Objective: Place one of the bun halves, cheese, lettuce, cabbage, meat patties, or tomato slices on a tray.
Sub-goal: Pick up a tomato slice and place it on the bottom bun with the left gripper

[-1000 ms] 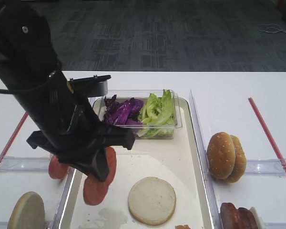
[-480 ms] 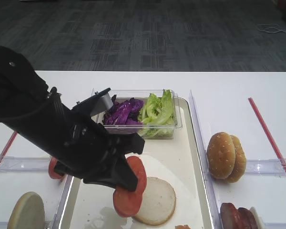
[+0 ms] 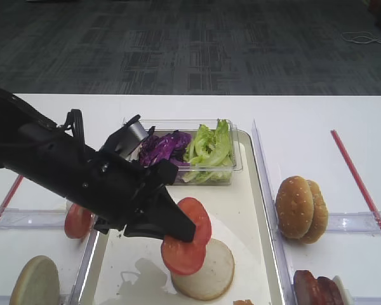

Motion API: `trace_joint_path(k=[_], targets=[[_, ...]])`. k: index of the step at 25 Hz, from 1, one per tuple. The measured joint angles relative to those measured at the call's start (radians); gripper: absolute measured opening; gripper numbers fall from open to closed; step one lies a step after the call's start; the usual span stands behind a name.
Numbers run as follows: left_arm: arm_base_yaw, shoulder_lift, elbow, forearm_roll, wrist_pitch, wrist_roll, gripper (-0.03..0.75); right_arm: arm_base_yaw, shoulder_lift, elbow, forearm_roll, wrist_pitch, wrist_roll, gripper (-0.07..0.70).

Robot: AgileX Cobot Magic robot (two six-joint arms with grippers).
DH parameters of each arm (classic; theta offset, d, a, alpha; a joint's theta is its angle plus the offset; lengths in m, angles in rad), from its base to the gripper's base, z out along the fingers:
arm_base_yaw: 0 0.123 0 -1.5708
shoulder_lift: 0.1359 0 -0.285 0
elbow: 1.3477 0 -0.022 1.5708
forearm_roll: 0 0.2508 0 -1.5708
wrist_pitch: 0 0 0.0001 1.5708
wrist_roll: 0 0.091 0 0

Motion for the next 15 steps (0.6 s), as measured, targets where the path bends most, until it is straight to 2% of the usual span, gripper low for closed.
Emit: trace_joint_path(k=[5,15], targets=[[0.0,0.082,0.0,-0.074,0.043,0.12,0.026,0.0,0.0,0.0,0.0,0.0,0.0,0.201],[0.001,0.184,0.0,-0.136,0.058,0.208,0.026,0.0,0.0,0.0,0.0,0.0,0.0,0.201]])
